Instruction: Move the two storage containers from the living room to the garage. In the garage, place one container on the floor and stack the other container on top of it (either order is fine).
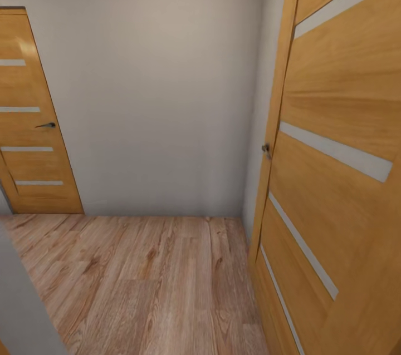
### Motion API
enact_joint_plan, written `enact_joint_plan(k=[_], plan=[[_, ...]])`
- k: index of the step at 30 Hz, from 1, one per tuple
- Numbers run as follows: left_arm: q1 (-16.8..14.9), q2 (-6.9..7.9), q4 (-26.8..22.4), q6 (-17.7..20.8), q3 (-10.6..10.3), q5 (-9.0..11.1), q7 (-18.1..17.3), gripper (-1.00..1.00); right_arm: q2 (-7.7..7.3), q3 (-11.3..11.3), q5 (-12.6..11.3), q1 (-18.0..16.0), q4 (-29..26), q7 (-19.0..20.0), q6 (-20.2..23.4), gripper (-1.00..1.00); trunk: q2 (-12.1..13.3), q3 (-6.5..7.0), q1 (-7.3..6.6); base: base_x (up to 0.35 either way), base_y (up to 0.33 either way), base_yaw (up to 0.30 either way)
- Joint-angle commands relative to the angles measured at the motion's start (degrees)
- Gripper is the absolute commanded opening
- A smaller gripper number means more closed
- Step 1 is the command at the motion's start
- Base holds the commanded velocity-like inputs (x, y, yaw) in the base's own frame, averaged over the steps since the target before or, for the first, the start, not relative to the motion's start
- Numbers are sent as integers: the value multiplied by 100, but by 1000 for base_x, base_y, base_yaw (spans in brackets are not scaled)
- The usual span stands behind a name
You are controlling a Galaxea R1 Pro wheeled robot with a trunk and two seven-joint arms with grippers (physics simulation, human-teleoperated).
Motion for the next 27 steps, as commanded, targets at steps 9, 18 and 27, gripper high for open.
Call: enact_joint_plan(k=[9, 18, 27], plan=[[-3, -1, -1, 2, -12, 59, 10, 100, 5, 38, -62, -6, 20, -3, -30, 100, -3, -6, 0, 7, 0, 0], [-3, -1, -1, 2, -15, 59, 10, 100, 5, 37, -63, -6, 19, -4, -27, 100, -3, -6, 0, 0, 0, 0], [-3, -9, -3, 2, -16, 57, 14, 100, 5, 37, -63, -6, 19, -4, -22, 100, -3, -6, 0, 6, 0, 0]])
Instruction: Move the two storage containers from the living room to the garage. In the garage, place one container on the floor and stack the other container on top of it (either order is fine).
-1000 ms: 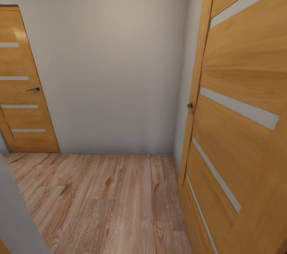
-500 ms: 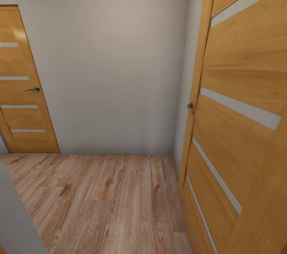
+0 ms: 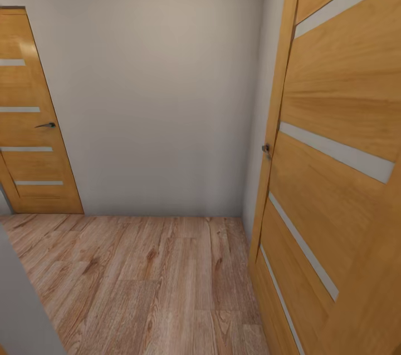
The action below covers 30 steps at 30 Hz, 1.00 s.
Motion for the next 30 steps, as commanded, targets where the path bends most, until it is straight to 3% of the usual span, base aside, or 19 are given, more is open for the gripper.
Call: enact_joint_plan(k=[1, 15, 24, 30], plan=[[-3, -1, -1, 2, -20, 56, 0, 100, 5, 46, -54, -6, 17, -2, -30, 100, -3, -6, 1, 92, 0, 0], [-3, -1, 1, 0, -23, 42, -10, 100, 7, 48, -45, -6, 16, -2, -30, 100, -3, -6, 1, 275, 0, 0], [-3, 0, 1, 1, -15, 60, 0, 100, 8, 46, -48, -6, 16, -2, -30, 100, -3, -6, 1, 77, 0, 0], [-3, 7, 1, 2, -15, 53, -9, 100, 13, 46, -48, -6, 14, -2, -30, 100, -3, -6, 1, 276, 0, 0]])
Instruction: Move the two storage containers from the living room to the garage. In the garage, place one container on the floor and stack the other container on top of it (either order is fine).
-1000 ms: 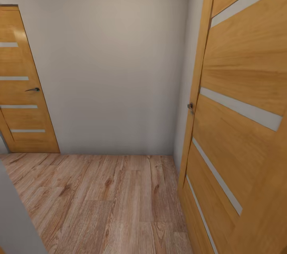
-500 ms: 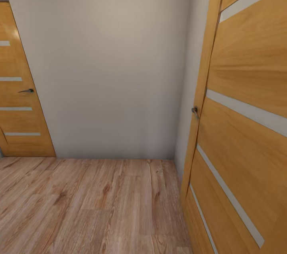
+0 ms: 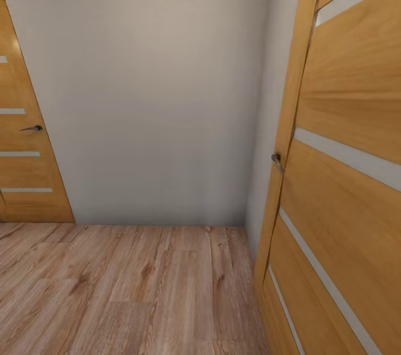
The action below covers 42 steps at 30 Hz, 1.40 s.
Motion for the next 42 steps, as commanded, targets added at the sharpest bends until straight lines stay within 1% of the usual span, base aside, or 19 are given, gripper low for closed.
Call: enact_joint_plan(k=[1, 5, 8, 14, 21, 27, 37, 42], plan=[[-3, -1, -1, 2, -18, 58, 2, 100, 6, 46, -53, -6, 18, -2, -30, 100, -3, -6, 3, 314, 0, 0], [-3, 0, -1, 2, -19, 58, 1, 100, 5, 46, -54, -6, 18, -2, -30, 100, -3, -6, 3, 303, 0, 0], [-3, 0, -1, 0, -18, 62, 1, 100, 2, 47, -56, -6, 18, -2, -30, 100, -3, -6, 3, 122, 0, 0], [-3, 0, -1, 1, -18, 66, 7, 100, 2, 46, -60, -6, 16, -2, -37, 100, -3, -6, 3, 20, 0, 9], [-3, -7, -1, 2, -18, 66, 10, 100, -2, 46, -60, -6, 21, -2, -37, 100, -3, -6, 3, 1, 0, 134], [-3, -9, -1, 1, -18, 66, 10, 100, -2, 46, -60, -6, 18, -2, -34, 100, -3, -6, 3, 0, 0, 34], [-3, -11, -1, 2, -23, 57, 8, 100, -2, 46, -60, -6, 16, -2, -38, 100, -3, -6, 3, 1, 0, 109], [-3, -7, -1, 2, -26, 41, -5, 100, -2, 46, -60, -6, 16, -2, -39, 100, -3, -6, 3, 200, 0, 6]])
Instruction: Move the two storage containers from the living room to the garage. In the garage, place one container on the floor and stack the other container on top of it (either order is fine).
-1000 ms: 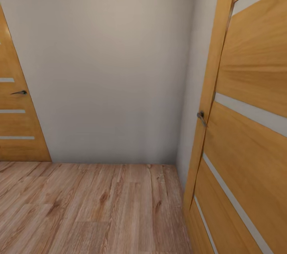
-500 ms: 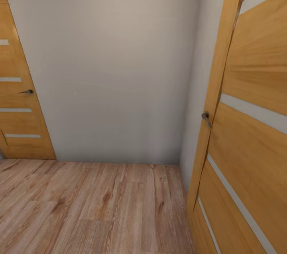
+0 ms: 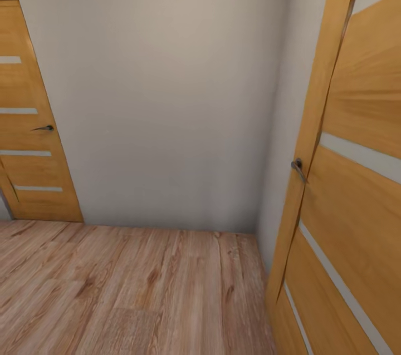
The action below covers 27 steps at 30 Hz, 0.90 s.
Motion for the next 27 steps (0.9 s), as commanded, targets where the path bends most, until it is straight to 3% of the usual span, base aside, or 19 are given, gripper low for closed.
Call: enact_joint_plan(k=[1, 23, 27], plan=[[-3, -1, -1, 2, -19, 56, 0, 100, 5, 46, -54, -6, 17, -2, -30, 100, -3, -6, 3, 292, 0, 1], [-3, 6, -1, 2, -19, 60, 0, 100, 11, 46, -54, -6, 19, -2, -25, 100, -3, -6, 3, 316, 0, 0], [-3, 6, -1, 2, -17, 67, 2, 100, 5, 46, -54, -6, 16, -2, -30, 100, -3, -6, 3, 317, 0, 207]])
